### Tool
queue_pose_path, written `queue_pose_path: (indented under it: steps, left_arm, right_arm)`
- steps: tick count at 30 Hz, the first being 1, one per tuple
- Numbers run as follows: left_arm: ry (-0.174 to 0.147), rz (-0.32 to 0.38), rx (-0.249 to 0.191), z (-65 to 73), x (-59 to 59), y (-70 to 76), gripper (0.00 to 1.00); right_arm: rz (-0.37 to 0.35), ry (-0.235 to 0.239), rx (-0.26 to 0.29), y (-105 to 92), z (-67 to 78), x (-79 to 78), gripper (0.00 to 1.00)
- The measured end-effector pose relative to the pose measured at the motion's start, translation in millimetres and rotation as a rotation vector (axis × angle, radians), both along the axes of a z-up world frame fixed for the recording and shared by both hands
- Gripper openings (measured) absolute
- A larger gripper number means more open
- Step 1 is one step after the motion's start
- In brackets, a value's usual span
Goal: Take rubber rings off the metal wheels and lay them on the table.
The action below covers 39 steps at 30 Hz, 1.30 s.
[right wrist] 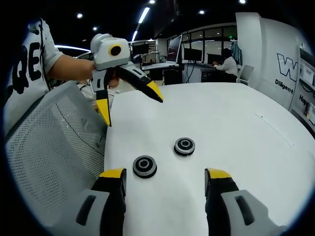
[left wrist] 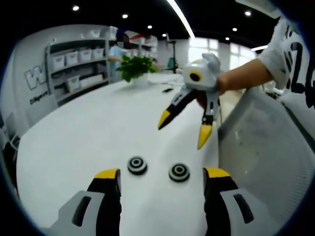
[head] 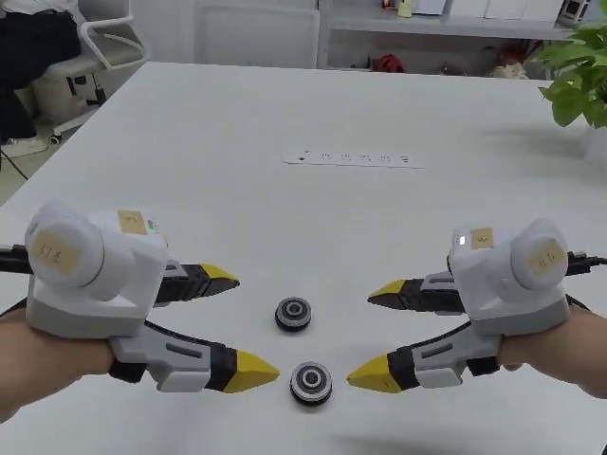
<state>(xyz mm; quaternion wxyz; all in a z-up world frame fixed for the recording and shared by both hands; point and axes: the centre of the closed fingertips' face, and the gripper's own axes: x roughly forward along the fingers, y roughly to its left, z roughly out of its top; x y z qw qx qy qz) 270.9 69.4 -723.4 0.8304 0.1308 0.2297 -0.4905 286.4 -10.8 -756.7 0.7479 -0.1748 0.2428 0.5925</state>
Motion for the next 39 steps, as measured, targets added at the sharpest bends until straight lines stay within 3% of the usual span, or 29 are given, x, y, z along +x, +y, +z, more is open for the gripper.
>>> queue_pose_path:
  steps: [39]
  left_arm:
    - [0.079,-0.088,0.016,-28.1,-6.4,-22.6,0.54]
  right_arm:
    - [0.12,0.052,-0.037,21.1,-27.0,-18.0,0.44]
